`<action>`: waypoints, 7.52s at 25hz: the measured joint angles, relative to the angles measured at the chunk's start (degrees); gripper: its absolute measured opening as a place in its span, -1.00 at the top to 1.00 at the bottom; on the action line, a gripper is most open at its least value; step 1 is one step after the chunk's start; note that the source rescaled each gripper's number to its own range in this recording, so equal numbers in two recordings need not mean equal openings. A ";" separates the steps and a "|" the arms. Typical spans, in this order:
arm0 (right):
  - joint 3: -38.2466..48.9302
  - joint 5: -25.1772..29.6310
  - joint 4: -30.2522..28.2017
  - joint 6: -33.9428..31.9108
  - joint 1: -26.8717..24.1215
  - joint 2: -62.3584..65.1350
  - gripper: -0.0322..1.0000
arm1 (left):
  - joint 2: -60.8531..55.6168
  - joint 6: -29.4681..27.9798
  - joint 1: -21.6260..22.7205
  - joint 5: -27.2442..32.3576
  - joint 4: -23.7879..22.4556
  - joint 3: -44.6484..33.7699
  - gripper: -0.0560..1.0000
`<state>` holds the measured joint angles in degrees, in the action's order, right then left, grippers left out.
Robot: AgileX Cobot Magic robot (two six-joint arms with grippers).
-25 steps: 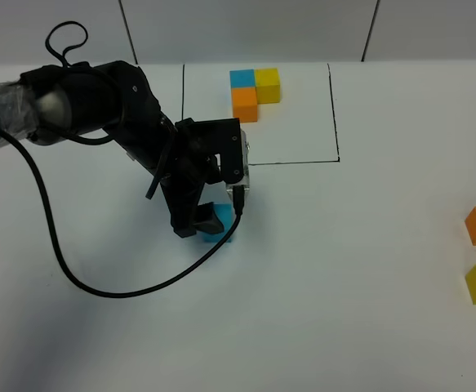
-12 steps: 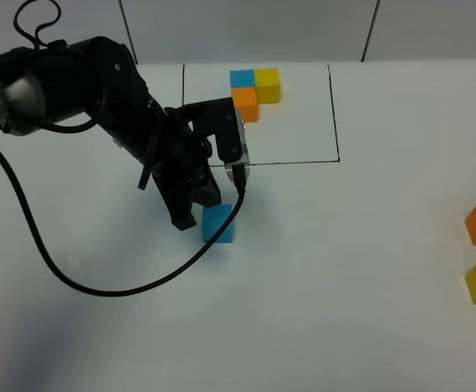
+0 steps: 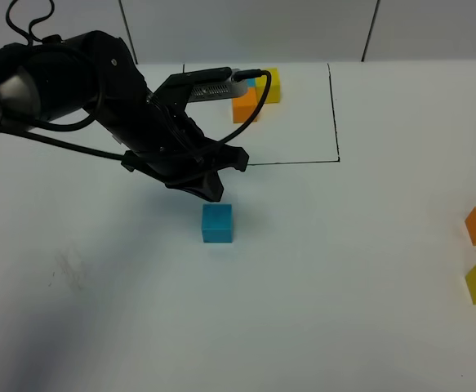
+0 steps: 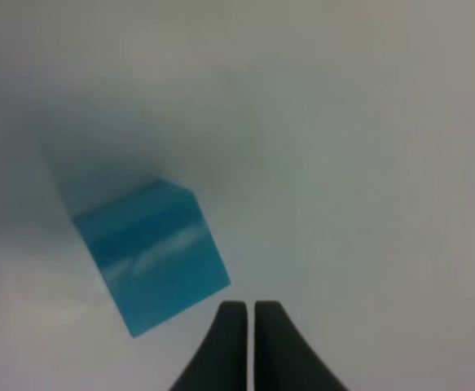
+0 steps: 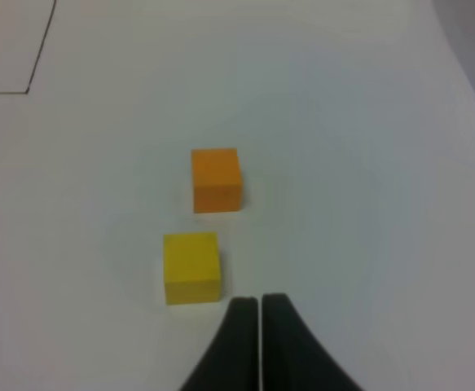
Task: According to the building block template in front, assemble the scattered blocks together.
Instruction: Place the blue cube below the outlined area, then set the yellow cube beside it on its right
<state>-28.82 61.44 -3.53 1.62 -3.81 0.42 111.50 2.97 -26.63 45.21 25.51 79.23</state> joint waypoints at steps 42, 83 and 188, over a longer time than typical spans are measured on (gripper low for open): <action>0.00 0.00 0.00 0.00 0.00 0.00 0.92 | -62.52 -8.22 39.63 9.58 -20.71 -44.89 0.89; 0.00 0.00 0.00 0.00 0.00 0.00 0.92 | -105.76 -8.00 30.64 15.70 -22.91 -50.17 0.89; 0.00 0.00 0.15 1.29 0.00 0.00 -0.95 | -111.86 -8.00 29.38 15.75 -22.91 -50.25 0.89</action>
<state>-28.82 61.44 -3.38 2.91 -3.81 0.42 -0.35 -5.03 2.75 60.97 2.60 28.98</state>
